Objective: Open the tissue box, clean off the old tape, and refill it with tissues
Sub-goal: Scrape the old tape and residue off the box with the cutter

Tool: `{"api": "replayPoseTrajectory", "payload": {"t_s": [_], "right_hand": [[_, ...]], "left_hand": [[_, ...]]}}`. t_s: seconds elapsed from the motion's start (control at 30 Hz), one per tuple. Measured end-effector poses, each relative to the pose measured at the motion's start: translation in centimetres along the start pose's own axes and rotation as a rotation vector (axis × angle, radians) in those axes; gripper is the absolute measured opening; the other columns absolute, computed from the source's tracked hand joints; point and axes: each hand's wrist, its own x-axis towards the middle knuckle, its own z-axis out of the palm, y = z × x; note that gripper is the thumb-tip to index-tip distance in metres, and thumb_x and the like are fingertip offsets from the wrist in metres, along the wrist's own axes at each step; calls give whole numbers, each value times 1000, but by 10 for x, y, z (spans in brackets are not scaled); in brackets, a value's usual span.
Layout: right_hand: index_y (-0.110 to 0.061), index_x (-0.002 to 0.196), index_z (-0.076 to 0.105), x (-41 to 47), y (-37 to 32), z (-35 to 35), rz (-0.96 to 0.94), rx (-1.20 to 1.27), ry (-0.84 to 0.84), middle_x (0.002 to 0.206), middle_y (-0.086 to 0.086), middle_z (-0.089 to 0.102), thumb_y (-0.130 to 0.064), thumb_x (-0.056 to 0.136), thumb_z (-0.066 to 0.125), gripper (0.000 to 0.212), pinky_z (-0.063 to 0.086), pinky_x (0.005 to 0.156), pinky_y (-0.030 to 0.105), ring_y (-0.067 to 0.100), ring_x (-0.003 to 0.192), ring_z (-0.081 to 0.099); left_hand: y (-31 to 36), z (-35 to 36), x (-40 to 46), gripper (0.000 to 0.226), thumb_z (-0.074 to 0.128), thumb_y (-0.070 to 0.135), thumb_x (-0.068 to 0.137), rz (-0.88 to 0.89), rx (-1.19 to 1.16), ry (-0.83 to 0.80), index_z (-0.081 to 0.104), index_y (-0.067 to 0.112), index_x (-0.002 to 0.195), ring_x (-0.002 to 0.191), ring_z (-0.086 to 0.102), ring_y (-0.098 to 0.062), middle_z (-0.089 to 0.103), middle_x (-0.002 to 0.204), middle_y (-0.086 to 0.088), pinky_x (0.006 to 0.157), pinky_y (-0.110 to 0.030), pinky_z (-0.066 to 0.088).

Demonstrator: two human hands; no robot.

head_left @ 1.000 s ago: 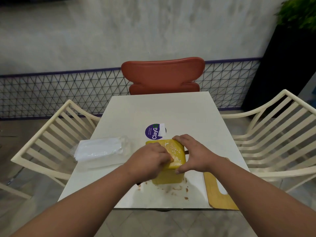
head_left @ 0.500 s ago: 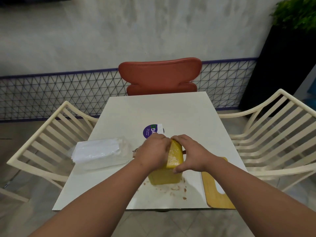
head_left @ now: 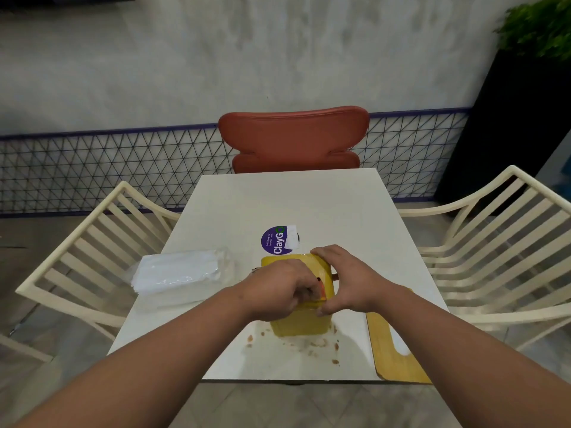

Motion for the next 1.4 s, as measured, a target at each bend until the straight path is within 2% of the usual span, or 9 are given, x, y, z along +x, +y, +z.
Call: {"api": "replayPoseTrajectory", "payload": {"t_s": [0.17,0.3,0.47,0.67,0.9,1.03,1.23,1.3,1.4], "right_hand": [[-29,149,29,-1,-1,0,4,2,6,133,-19,32,-38,51,92,116,48,98,27,6,120,42],[-28,148,30,-3,0,1,2,10,11,135,-17,33,-40,51,92,116,49,97,28,7,120,42],[-28,150,28,-2,-1,0,13,7,15,138,-15,32,-41,52,92,117,49,99,31,9,121,42],[-26,150,28,-1,-2,1,25,-2,26,139,-13,33,-42,50,92,120,47,101,32,8,122,42],[-19,148,32,-1,-5,0,-1,-16,40,132,-12,38,-23,58,88,107,43,95,19,5,114,48],[-23,147,32,-2,-6,-2,3,-26,20,130,-13,38,-30,54,91,110,45,93,22,7,113,46],[-28,147,30,-2,-4,-1,3,-65,9,135,-13,35,-41,51,92,115,46,98,28,7,120,40],[-29,148,28,-2,-4,-2,12,-73,9,137,-13,34,-44,51,92,117,46,100,31,9,123,39],[-30,148,28,-3,-5,-2,22,-62,8,138,-13,33,-45,50,92,118,46,102,34,11,124,40]], "left_hand": [[2,-35,-10,16,64,23,85,-154,-61,-178,70,34,96,88,61,-2,69,91,17,80,-27,52],[4,-39,1,14,68,45,80,-393,-285,185,62,36,89,84,61,-8,66,91,12,70,-26,51],[-5,3,-4,50,54,54,86,-293,83,256,53,29,129,122,42,-15,49,135,6,101,-29,36],[0,31,-5,69,21,54,88,-261,267,342,45,16,139,110,44,-24,52,135,-3,100,-35,34],[20,39,17,40,41,35,90,48,262,318,62,15,119,88,45,-20,63,117,-2,83,-37,44],[3,29,1,36,45,31,92,132,188,218,60,22,124,102,44,-19,51,133,4,95,-30,38],[-20,7,-28,34,51,16,78,222,165,127,68,19,108,90,51,-20,64,110,5,81,-32,47],[-26,-6,-30,32,48,20,74,199,143,135,72,20,96,86,55,-17,67,99,7,77,-34,49],[-30,-21,-27,33,44,31,71,-142,-112,384,72,24,89,89,58,-10,67,91,11,80,-29,47]]}}
